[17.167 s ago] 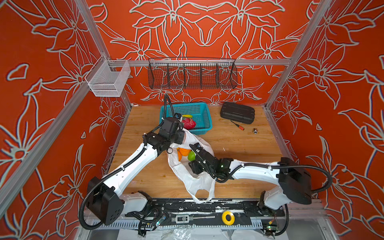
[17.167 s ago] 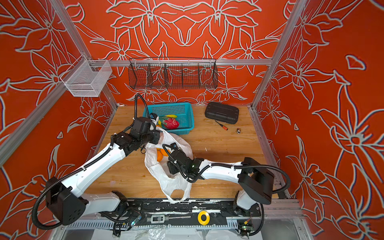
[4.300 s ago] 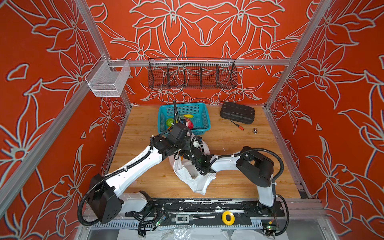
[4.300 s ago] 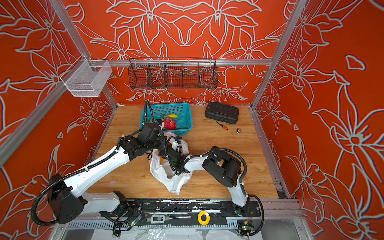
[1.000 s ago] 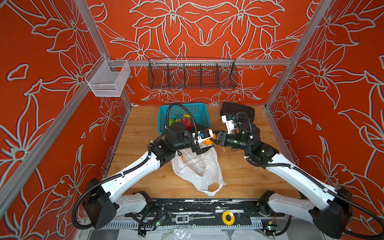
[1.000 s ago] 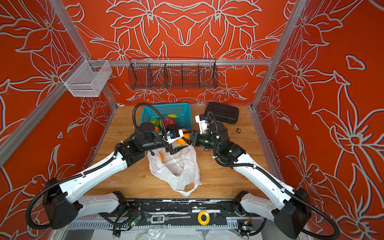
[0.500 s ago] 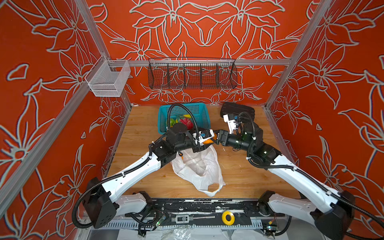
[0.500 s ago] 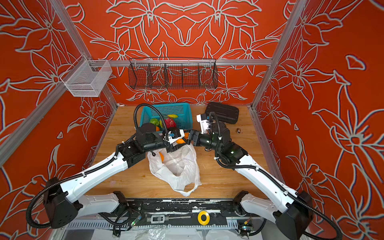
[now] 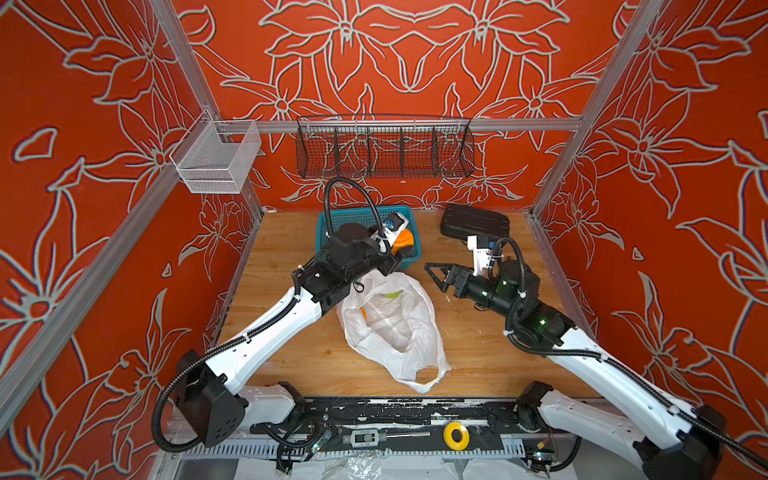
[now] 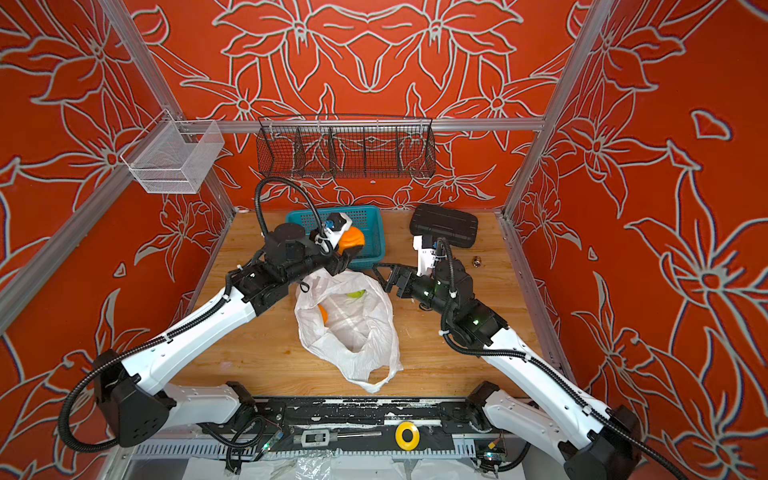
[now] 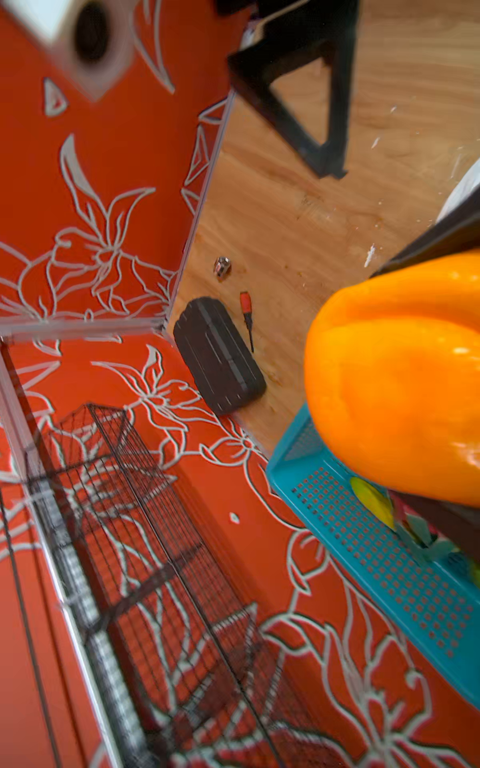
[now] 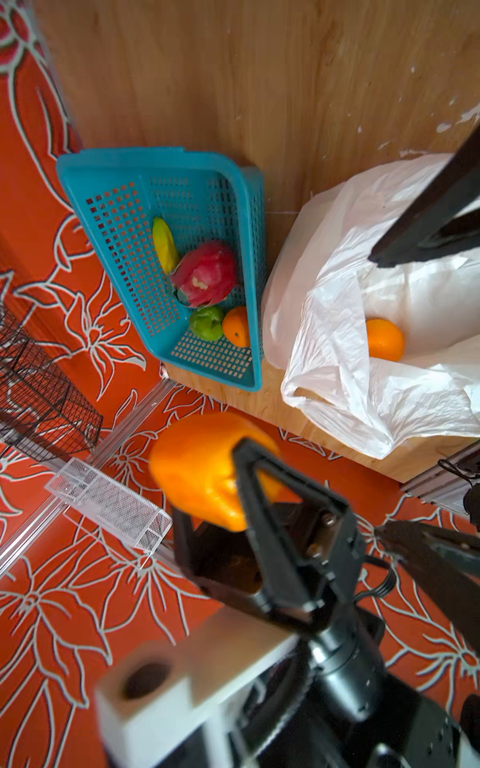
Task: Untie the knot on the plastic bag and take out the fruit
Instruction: 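Carry orange to basket with left gripper while right gripper withdraws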
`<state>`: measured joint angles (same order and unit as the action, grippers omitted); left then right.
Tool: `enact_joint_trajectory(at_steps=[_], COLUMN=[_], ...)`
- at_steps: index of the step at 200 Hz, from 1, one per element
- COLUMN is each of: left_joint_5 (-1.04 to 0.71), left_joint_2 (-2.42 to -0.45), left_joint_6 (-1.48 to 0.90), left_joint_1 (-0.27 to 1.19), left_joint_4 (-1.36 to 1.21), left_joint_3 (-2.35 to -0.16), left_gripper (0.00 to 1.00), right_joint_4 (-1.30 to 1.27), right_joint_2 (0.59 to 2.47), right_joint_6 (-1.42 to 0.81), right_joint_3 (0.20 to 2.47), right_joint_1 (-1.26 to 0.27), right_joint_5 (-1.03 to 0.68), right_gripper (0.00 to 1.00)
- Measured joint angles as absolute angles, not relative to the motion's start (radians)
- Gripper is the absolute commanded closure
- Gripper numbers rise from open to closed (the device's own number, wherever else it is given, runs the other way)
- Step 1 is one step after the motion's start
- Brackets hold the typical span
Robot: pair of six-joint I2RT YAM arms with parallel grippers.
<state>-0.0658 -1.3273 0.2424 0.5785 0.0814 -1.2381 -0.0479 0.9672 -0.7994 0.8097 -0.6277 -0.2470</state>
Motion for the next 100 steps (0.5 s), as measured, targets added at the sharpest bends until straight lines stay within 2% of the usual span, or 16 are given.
enact_joint_trajectory(at_steps=[35, 72, 100], left_joint_5=[0.010, 0.024, 0.005], left_joint_2=[-1.410, -1.430, -1.430], left_joint_6=[0.056, -0.121, -0.196], left_joint_1=[0.508, 0.423, 0.371], left_joint_4=[0.186, 0.284, 0.321], left_joint_3=[-1.319, -1.326, -1.326], left_gripper=[0.56, 0.56, 0.56], right_joint_4=[-0.107, -0.107, -0.110], right_joint_2=[1.154, 1.419, 1.596], right_joint_6=[-0.772, -0.703, -0.666], right_joint_3=[0.839, 0.999, 1.141], right_joint_1=[-0.628, -0.631, -0.641], right_joint_5=[-0.297, -0.357, -0.431], right_gripper=[0.04, 0.05, 0.12])
